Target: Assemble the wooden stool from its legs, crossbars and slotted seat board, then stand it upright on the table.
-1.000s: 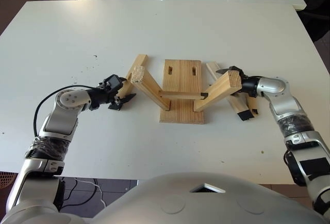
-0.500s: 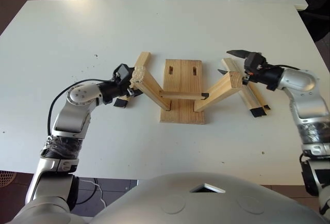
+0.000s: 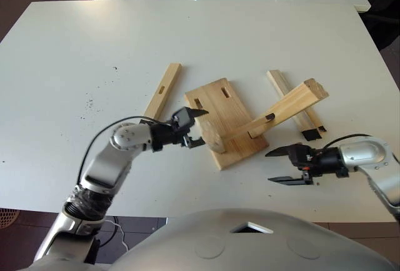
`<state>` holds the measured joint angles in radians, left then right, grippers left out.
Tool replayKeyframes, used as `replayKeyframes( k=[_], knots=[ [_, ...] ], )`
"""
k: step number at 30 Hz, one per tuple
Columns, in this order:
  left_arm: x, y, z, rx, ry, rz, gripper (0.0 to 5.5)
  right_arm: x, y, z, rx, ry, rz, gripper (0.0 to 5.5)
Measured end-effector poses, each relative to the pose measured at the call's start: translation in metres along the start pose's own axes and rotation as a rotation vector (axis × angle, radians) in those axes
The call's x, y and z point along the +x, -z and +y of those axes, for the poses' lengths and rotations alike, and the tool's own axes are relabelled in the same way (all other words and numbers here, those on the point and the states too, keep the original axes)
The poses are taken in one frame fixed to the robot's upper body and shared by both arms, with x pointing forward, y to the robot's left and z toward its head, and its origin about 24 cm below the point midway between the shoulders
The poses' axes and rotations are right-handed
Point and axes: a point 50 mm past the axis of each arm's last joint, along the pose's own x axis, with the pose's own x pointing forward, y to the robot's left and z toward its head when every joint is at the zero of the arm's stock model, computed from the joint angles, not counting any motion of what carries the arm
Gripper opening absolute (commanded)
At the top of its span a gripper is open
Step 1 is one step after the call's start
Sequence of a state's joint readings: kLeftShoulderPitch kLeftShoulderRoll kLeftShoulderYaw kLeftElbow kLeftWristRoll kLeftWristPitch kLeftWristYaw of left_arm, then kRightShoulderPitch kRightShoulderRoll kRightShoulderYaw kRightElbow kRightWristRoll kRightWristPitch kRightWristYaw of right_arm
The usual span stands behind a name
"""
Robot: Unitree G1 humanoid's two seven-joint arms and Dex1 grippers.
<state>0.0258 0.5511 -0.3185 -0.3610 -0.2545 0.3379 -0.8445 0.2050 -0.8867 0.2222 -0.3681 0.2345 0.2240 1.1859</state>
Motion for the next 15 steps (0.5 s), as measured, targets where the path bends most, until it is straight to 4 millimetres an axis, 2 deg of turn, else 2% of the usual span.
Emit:
replayKeyframes(
  k=[3, 5, 11, 15],
  knots=[
    [0.012, -0.003, -0.004, -0.011, 0.000, -0.022, 3.65, 0.005, 0.003, -0.011, -0.004, 0.034, 0.012, 3.20],
    [0.017, -0.003, -0.007, -0.017, 0.009, -0.024, 3.65, 0.007, 0.007, -0.034, -0.048, 0.102, 0.037, 3.20],
    [0.019, -0.003, -0.002, -0.016, 0.012, -0.005, 3.65, 0.005, 0.001, -0.094, -0.155, 0.358, 0.041, 3.20],
    [0.021, -0.008, 0.008, -0.006, -0.029, -0.021, 3.65, 0.009, 0.000, -0.106, -0.174, 0.449, 0.016, 3.20]
  ],
)
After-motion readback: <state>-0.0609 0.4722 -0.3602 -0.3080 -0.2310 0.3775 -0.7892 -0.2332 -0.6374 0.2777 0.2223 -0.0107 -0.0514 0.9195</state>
